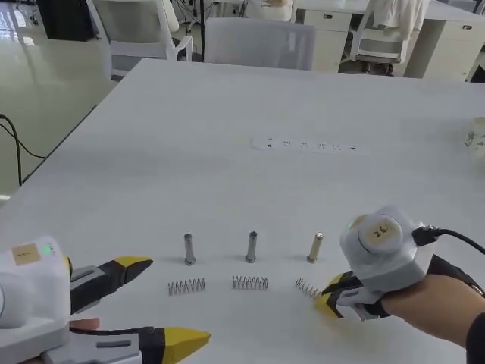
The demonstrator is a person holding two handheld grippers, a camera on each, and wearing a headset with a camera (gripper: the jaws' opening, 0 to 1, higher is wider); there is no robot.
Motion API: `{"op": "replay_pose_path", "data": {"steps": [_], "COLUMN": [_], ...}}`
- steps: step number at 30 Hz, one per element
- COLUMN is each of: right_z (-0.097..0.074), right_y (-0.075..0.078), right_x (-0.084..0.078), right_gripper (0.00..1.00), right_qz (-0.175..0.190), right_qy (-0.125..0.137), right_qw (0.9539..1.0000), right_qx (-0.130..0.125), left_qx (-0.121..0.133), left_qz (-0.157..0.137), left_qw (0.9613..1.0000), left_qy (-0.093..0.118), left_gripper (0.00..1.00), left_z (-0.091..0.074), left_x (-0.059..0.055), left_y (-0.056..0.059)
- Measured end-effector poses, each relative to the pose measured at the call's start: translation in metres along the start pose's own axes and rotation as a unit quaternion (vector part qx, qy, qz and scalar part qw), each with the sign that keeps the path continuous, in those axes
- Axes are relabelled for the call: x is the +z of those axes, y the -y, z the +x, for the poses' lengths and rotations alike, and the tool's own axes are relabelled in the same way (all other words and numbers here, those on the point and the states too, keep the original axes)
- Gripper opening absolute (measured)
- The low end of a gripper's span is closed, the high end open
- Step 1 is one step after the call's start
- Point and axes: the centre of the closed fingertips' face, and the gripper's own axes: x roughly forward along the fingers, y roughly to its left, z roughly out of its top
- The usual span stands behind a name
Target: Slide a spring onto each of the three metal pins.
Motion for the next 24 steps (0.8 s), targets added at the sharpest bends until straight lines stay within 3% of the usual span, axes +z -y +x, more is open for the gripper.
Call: {"op": "replay_pose_path", "data": {"steps": [10, 24], "right_z": [-0.005, -0.021], "right_y": [-0.001, -0.025], "right_x": [0.001, 0.024], "right_gripper": [0.07, 0.07], "right_qz": [-0.007, -0.036], "right_qy": [-0.004, 0.003], "right_qw": [1.0, 0.9985], "right_qx": [0.0, 0.042], "left_qx": [-0.025, -0.085], "left_qz": [0.011, 0.05], "left_qw": [0.9996, 0.9945], "left_qy": [-0.009, -0.035], "left_gripper": [0.73, 0.62], "left_z": [0.005, 0.024], "left_x": [-0.001, 0.002], "left_y": [0.009, 0.026]}}
